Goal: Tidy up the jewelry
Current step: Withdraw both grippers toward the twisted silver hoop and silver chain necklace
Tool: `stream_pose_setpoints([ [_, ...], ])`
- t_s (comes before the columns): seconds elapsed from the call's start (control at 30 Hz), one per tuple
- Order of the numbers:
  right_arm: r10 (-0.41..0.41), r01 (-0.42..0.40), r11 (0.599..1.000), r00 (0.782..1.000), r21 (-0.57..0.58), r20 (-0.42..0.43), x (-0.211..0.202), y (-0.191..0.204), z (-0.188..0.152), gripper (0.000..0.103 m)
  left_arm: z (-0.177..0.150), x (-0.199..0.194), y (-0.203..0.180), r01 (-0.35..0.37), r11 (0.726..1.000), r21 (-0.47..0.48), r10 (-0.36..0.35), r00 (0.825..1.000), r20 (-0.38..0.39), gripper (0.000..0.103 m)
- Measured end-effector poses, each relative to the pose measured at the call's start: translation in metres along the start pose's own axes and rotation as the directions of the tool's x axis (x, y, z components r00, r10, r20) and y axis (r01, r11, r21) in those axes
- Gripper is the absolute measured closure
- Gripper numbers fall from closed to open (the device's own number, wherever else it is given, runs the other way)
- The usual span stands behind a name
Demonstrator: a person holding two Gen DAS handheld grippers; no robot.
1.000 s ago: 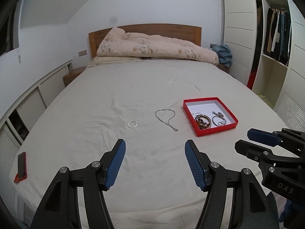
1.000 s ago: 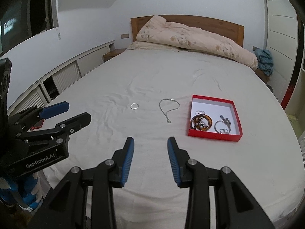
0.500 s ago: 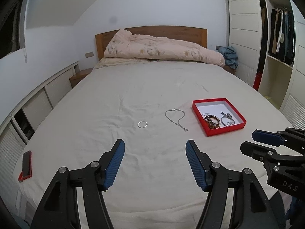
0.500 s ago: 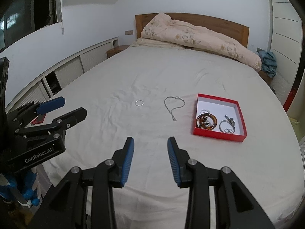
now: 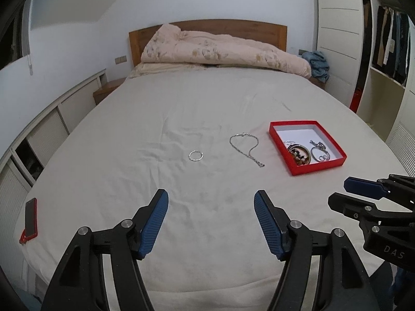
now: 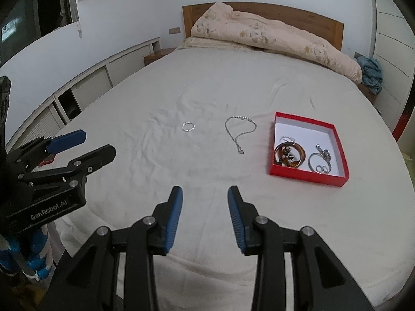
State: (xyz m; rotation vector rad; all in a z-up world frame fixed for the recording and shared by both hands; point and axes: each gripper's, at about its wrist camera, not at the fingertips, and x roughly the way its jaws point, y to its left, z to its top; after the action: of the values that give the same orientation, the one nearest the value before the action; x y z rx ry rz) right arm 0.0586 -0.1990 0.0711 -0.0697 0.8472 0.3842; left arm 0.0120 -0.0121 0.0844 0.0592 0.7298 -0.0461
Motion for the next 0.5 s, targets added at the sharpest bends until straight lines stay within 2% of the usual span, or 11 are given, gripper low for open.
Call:
stream_pose_setpoints([
  [0.5, 0.034, -0.033, 0.999, 0.999, 0.029, -0.042, 0.030, -0.005, -0.002, 0.068, -0.006, 0.025, 0.008, -0.058, 0.998, -0.008, 0.057, 0.996, -0.061, 0.031],
])
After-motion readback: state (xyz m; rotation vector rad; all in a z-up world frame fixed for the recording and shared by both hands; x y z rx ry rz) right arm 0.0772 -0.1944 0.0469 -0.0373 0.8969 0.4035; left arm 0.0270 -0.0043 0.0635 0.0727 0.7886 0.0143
